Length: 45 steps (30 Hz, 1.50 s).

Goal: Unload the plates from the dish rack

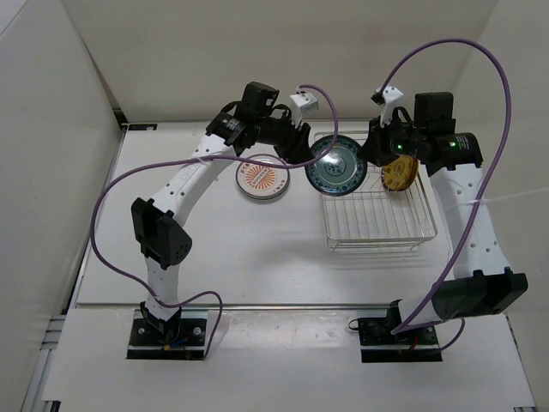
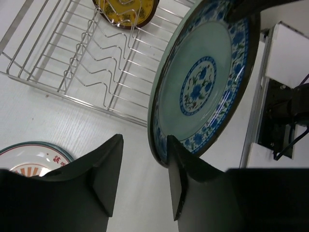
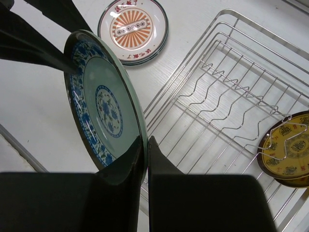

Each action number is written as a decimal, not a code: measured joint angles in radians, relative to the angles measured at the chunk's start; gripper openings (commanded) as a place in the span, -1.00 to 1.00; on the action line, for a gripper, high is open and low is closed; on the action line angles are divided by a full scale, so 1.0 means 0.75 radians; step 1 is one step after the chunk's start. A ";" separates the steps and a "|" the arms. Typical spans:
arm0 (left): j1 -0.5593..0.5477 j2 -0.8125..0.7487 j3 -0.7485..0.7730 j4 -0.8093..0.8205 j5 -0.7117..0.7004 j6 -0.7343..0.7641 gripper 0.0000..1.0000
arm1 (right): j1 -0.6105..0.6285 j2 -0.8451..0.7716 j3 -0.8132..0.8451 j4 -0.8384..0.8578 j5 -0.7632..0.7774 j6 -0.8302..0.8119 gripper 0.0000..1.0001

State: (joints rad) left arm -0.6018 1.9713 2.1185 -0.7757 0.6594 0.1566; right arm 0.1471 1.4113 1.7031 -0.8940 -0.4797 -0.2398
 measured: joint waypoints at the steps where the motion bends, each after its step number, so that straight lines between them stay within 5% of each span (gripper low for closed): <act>1: -0.001 0.000 0.010 0.002 0.005 -0.001 0.02 | 0.000 0.001 0.000 0.002 -0.003 0.000 -1.00; 10: -0.030 0.004 0.008 0.012 0.006 -0.056 -0.79 | -0.003 0.005 -0.001 -0.022 -0.016 -0.008 -0.93; 12: -0.022 0.004 -0.007 0.037 0.000 -0.087 -0.79 | -0.003 0.005 -0.016 -0.031 -0.018 -0.015 -0.40; 13: -0.022 0.002 -0.026 0.050 -0.001 -0.095 -0.79 | -0.003 0.005 -0.023 -0.028 -0.018 -0.006 0.08; 17: -0.028 -0.046 -0.244 0.097 -0.032 -0.103 -0.79 | -0.002 0.001 -0.062 0.012 0.048 0.014 0.59; 30: 0.195 -0.311 -1.033 0.026 0.014 0.018 -0.79 | -0.066 -0.003 -0.132 0.128 0.334 0.086 0.70; 45: 0.423 0.038 -1.085 0.037 0.148 0.025 -0.79 | -0.065 -0.003 -0.132 0.142 0.334 0.095 0.70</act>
State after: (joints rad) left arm -0.2844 1.9999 1.3045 -0.7479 0.7700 0.1757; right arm 0.0982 1.4090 1.6039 -0.7876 -0.2295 -0.1684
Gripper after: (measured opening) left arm 0.158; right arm 0.852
